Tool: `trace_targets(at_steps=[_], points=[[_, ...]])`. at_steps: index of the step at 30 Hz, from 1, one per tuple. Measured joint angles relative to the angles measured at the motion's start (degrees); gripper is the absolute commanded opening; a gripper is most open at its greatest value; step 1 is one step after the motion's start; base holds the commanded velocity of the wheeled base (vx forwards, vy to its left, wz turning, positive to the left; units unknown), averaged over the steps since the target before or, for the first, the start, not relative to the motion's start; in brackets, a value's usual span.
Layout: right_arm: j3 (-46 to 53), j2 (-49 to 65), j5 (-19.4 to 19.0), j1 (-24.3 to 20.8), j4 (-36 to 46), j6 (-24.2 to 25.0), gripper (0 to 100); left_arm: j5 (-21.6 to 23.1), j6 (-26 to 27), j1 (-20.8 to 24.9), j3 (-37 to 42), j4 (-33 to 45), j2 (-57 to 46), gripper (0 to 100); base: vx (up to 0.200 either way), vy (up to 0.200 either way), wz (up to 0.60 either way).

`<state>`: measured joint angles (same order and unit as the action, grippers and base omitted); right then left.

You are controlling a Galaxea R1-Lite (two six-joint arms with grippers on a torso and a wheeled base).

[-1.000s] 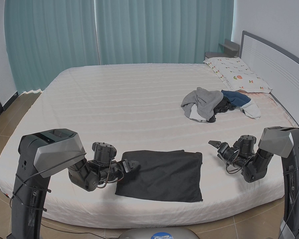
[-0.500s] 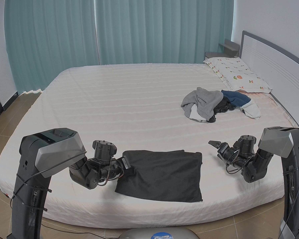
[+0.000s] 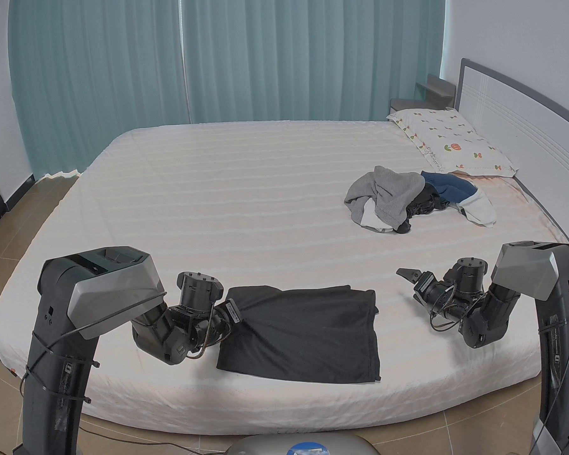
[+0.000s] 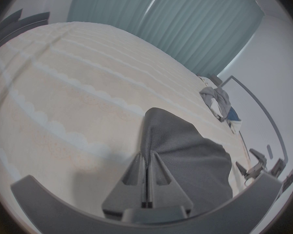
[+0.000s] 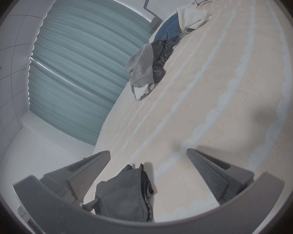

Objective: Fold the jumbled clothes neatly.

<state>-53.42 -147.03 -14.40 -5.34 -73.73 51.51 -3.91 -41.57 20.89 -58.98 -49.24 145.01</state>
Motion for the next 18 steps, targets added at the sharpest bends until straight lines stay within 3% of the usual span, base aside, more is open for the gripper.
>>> trace_targets(at_steps=[3, 14, 18], points=[[0.0, 0.0, 0.0, 0.0, 0.0, 0.0, 100, -1.21, -2.94, 0.4, -0.17, 0.2, -0.16, 0, 0.0, 0.0, 0.0], [-0.05, 0.0, 0.01, 0.0, 0.18, 0.0, 100, -3.5, -5.69, 0.79, 0.02, 0.57, -1.07, 0, 0.0, 0.0, 0.0], [-0.02, 0.0, 0.0, -0.02, 0.21, 0.0, 100, -3.56, -5.72, 0.82, 0.16, 0.6, -1.24, 0, 0.0, 0.2, 0.0]])
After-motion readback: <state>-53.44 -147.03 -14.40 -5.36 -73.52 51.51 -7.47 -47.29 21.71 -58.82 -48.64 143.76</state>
